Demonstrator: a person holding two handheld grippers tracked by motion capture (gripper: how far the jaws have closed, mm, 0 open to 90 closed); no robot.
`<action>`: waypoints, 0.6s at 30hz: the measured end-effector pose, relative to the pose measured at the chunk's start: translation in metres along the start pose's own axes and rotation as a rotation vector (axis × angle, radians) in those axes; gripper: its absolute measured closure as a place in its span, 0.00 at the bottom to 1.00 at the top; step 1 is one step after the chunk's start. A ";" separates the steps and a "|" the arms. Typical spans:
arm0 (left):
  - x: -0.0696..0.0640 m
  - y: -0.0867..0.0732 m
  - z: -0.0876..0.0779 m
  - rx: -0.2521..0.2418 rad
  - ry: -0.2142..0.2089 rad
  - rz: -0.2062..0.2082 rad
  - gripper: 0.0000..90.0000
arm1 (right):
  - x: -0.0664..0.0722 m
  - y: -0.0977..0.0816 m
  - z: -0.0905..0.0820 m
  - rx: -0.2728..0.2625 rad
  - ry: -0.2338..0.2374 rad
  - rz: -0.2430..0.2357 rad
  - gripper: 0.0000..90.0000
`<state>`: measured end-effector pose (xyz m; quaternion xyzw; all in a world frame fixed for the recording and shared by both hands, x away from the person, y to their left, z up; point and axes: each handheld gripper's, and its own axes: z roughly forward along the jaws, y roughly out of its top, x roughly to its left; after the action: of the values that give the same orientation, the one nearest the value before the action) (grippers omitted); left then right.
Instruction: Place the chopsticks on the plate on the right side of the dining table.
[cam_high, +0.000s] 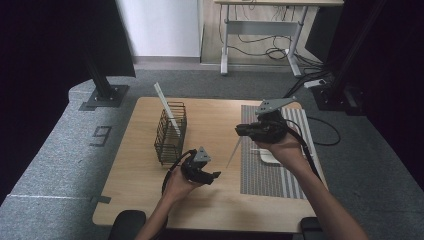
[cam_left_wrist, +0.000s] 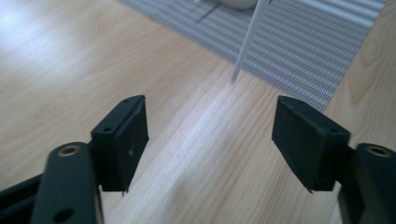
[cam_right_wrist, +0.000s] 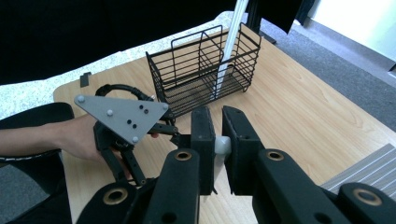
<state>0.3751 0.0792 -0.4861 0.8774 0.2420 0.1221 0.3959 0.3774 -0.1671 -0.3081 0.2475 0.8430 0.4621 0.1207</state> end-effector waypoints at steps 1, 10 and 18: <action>0.000 0.002 -0.001 -0.010 -0.005 0.000 0.35 | 0.000 0.000 0.001 0.001 0.004 -0.002 0.92; -0.005 0.012 0.001 -0.044 -0.022 0.034 0.48 | 0.007 0.002 0.017 0.015 0.045 0.001 0.92; -0.010 0.012 0.007 -0.046 -0.044 0.056 0.68 | 0.012 0.006 0.027 0.027 0.068 -0.005 0.92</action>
<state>0.3733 0.0628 -0.4813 0.8770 0.2056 0.1196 0.4174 0.3808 -0.1380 -0.3173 0.2311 0.8533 0.4586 0.0900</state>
